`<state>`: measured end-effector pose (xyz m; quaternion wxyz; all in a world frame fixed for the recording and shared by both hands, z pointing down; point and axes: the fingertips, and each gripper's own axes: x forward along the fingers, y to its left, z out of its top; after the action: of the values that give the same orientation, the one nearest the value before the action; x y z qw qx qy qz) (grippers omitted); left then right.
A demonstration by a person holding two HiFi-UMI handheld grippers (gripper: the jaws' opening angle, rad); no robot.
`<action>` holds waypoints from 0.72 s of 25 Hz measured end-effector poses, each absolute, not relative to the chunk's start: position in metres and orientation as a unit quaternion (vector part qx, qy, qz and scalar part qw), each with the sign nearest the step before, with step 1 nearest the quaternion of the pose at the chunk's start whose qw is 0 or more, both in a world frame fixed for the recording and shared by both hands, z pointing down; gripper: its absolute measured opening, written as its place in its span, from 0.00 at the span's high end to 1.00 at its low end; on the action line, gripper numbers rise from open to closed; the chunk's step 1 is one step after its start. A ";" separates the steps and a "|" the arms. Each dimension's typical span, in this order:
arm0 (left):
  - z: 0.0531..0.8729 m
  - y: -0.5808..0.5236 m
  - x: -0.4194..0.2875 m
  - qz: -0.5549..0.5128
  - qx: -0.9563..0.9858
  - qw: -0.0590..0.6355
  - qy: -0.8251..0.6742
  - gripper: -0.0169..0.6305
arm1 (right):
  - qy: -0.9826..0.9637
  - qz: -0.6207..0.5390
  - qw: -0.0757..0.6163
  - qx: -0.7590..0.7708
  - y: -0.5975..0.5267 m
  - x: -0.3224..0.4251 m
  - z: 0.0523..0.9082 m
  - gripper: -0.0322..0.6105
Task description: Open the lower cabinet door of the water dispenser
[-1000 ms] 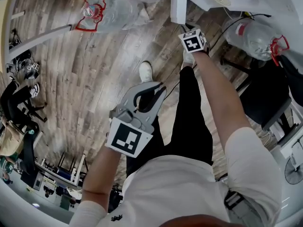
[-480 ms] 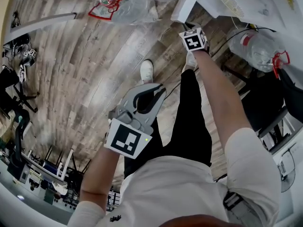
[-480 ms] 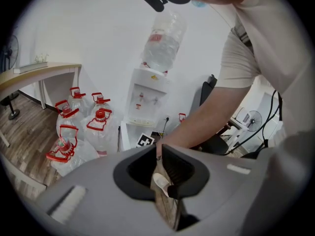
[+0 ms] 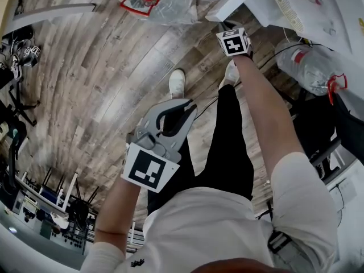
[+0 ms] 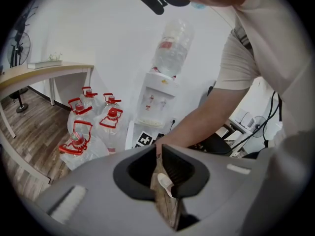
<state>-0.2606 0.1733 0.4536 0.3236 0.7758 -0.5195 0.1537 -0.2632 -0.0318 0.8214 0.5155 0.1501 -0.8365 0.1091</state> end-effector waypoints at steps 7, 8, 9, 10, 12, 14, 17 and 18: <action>0.457 0.187 -0.282 0.148 0.769 0.326 -0.530 0.88 | -0.834 0.095 0.523 0.149 -0.034 -0.285 0.822 0.88; 0.458 0.189 -0.285 0.146 0.768 0.327 -0.531 0.88 | -0.832 0.093 0.526 0.150 -0.034 -0.287 0.821 0.88; 0.458 0.191 -0.287 0.145 0.767 0.328 -0.532 0.88 | -0.831 0.088 0.528 0.151 -0.035 -0.290 0.818 0.88; 0.458 0.193 -0.288 0.144 0.767 0.329 -0.532 0.88 | -0.831 0.084 0.527 0.154 -0.036 -0.293 0.815 0.88; 0.458 0.195 -0.291 0.140 0.767 0.328 -0.533 0.88 | -0.830 0.088 0.526 0.161 -0.037 -0.294 0.819 0.88; 0.458 0.196 -0.294 0.138 0.768 0.326 -0.534 0.88 | -0.827 0.095 0.530 0.162 -0.037 -0.294 0.824 0.88; 0.456 0.201 -0.298 0.138 0.769 0.324 -0.534 0.88 | -0.823 0.091 0.536 0.165 -0.037 -0.293 0.820 0.88; 0.455 0.203 -0.299 0.137 0.769 0.323 -0.534 0.88 | -0.822 0.089 0.537 0.167 -0.037 -0.293 0.817 0.88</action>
<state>-0.2993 0.2027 0.4553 0.3226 0.7693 -0.5342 0.1370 -0.2926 -0.0371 0.8175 0.5369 0.1666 -0.8222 0.0894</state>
